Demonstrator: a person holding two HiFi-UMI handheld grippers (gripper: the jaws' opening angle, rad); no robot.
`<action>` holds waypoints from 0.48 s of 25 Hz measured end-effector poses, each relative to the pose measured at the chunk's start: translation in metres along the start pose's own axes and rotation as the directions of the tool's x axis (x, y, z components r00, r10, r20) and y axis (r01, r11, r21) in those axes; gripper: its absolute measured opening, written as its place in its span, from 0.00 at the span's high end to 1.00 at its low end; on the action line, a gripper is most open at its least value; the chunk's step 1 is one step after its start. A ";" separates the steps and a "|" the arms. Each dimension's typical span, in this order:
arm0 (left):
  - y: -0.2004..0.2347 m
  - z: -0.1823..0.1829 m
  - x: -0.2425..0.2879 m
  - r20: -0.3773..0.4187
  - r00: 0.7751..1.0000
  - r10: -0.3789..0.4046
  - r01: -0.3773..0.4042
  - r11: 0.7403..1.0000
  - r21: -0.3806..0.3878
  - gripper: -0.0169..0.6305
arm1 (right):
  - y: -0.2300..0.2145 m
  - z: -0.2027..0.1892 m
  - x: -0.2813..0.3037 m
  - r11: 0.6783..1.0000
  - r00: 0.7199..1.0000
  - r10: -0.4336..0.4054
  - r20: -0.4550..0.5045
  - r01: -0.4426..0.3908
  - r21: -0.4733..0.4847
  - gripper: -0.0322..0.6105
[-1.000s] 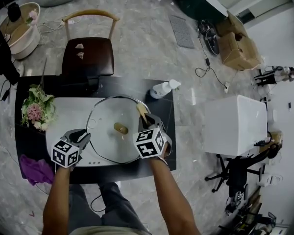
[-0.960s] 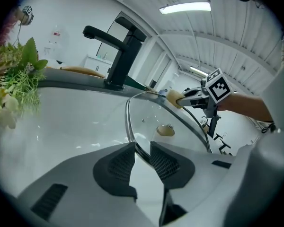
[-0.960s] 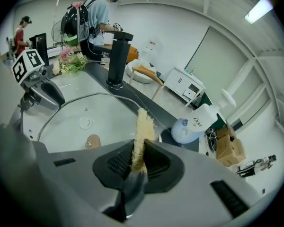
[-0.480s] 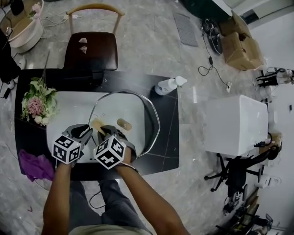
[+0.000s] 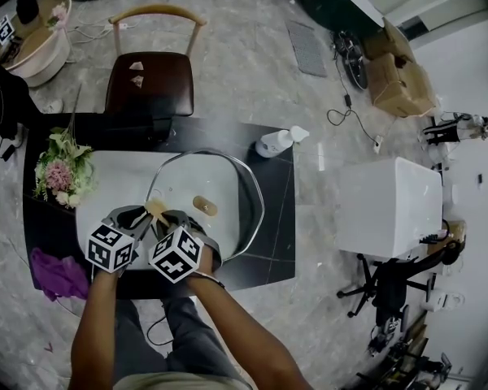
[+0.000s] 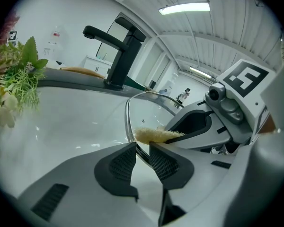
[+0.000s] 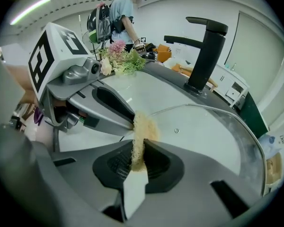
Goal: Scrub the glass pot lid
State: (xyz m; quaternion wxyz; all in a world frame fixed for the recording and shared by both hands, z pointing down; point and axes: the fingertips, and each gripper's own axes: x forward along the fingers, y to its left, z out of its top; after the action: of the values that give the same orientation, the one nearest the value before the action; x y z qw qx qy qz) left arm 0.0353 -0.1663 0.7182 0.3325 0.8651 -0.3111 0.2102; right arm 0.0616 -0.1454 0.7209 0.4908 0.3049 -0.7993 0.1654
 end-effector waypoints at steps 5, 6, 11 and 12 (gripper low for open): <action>0.000 -0.001 0.001 -0.010 1.000 0.003 -0.003 1.000 0.012 0.82 | -0.008 -0.012 -0.006 1.000 1.000 0.001 -0.017 -0.001 -0.003 0.88; 0.000 -0.001 0.001 -0.012 1.000 0.003 -0.003 1.000 0.011 0.82 | -0.014 -0.018 -0.009 1.000 1.000 -0.005 -0.025 0.005 -0.001 0.88; -0.001 -0.001 0.001 -0.024 1.000 0.011 -0.010 1.000 0.014 0.82 | -0.076 -0.065 -0.045 0.994 0.991 -0.099 -0.088 0.104 0.044 0.88; -0.001 -0.001 0.001 -0.026 1.000 0.012 -0.012 1.000 0.017 0.82 | -0.094 -0.075 -0.056 0.989 0.985 -0.135 -0.109 0.140 0.046 0.88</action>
State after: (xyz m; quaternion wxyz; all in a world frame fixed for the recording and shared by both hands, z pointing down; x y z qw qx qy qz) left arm 0.0367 -0.1658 0.7190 0.3281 0.8632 -0.3101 0.2261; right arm 0.1925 -0.1559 0.7030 0.5342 0.3631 -0.7446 0.1683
